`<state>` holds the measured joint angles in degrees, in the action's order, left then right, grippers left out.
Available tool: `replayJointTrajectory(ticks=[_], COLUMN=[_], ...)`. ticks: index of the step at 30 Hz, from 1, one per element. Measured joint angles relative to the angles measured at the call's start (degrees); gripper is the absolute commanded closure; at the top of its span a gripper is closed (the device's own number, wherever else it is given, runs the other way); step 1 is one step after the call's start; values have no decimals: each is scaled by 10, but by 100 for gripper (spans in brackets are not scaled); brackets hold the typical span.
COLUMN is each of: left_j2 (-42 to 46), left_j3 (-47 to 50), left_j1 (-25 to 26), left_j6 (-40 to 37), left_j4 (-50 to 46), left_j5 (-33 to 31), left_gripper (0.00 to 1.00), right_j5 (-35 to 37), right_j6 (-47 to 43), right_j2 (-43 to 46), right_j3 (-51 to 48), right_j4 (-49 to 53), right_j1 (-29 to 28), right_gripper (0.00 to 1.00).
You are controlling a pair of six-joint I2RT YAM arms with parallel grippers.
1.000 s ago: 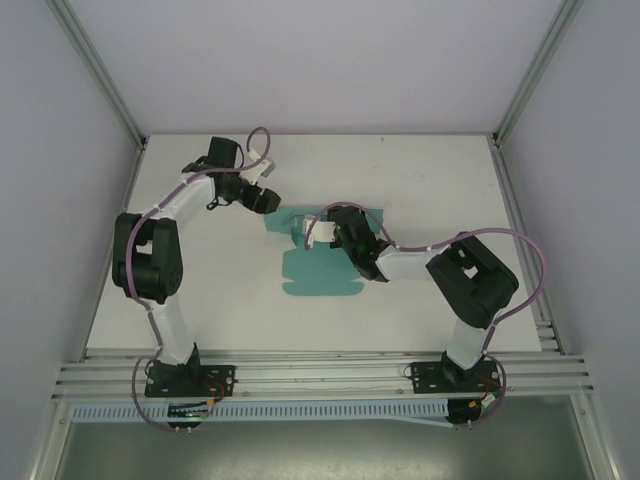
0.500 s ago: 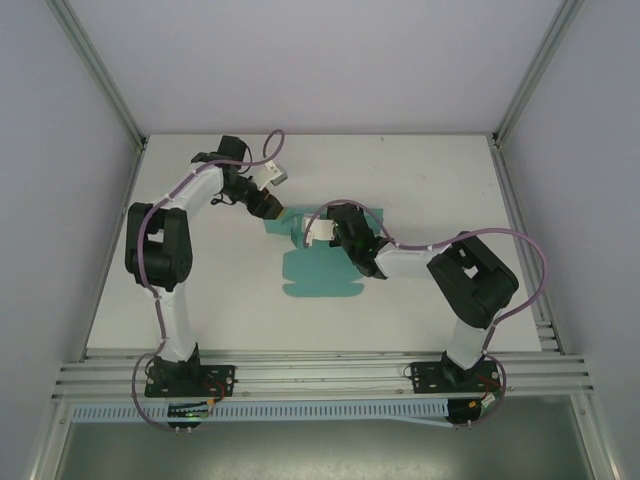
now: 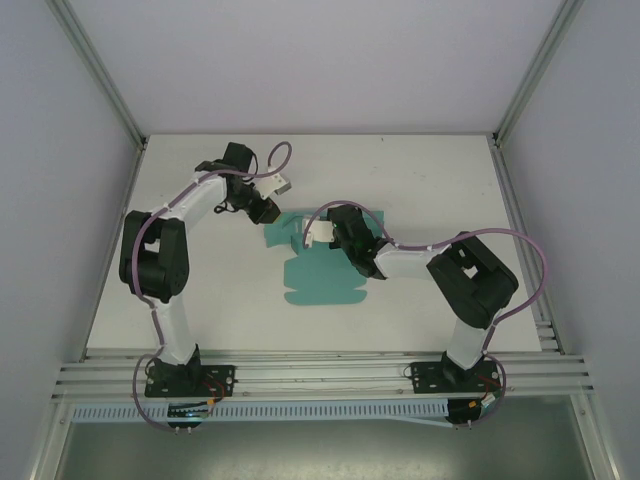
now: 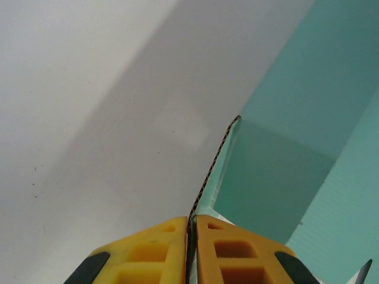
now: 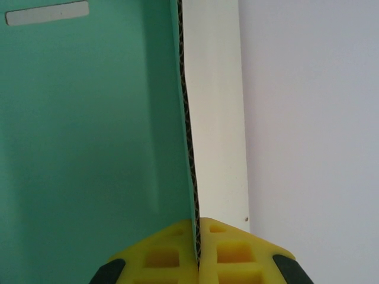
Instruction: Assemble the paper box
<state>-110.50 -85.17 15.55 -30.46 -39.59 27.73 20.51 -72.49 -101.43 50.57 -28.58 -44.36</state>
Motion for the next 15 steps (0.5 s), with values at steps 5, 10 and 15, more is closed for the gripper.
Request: replayJointTrajectory(ticks=[5, 10, 15], left_j2=[0, 28, 67], left_j3=[-8, 19, 45], left_j1=[32, 57, 71], left_j6=[62, 131, 204], left_j4=[15, 51, 73], left_j5=[-65, -82, -63], left_gripper=[96, 100, 100], right_j5=[24, 55, 71], right_j6=[0, 10, 23], right_j2=[-1, -5, -11], right_j3=[1, 2, 6], right_j4=[0, -4, -28], right_j1=[-4, -4, -15], right_gripper=[100, 100, 100])
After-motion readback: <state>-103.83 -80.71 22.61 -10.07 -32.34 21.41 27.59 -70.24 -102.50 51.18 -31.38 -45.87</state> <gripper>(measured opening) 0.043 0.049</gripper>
